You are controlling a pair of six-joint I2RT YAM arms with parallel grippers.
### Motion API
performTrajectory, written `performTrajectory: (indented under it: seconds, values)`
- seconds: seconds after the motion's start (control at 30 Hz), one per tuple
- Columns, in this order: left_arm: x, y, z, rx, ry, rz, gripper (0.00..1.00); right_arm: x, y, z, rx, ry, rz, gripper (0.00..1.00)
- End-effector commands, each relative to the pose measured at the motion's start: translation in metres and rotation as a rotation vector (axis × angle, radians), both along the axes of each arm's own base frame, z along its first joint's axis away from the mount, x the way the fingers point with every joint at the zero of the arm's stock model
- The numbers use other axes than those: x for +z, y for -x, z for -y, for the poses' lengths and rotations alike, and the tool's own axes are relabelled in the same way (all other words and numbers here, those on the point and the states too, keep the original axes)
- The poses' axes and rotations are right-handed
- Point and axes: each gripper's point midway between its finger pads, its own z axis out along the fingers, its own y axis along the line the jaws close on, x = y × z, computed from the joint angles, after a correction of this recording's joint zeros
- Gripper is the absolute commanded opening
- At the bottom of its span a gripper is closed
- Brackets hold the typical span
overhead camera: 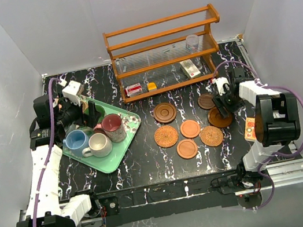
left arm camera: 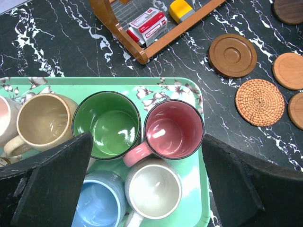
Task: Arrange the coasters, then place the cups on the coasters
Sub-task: Move the coaster to the center of the board.
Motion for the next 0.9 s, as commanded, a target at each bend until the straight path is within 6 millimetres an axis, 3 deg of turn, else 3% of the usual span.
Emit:
performTrajectory:
  seconds: [0.0, 0.27, 0.57, 0.87]
  values:
    - [0.008, 0.001, 0.003, -0.019, 0.02, 0.027, 0.99, -0.002, -0.006, -0.01, 0.012, -0.031, 0.015, 0.58]
    - [0.007, 0.002, 0.003, -0.021, 0.02, 0.026, 0.99, -0.011, -0.004, -0.036, 0.053, -0.029, -0.013, 0.5]
    - [0.006, 0.005, 0.003, -0.02, 0.014, 0.028, 0.99, -0.019, -0.003, -0.079, 0.14, -0.012, -0.028, 0.47]
    - [0.005, 0.005, 0.002, -0.018, 0.016, 0.026, 0.99, -0.025, -0.003, -0.108, 0.223, 0.036, -0.006, 0.46]
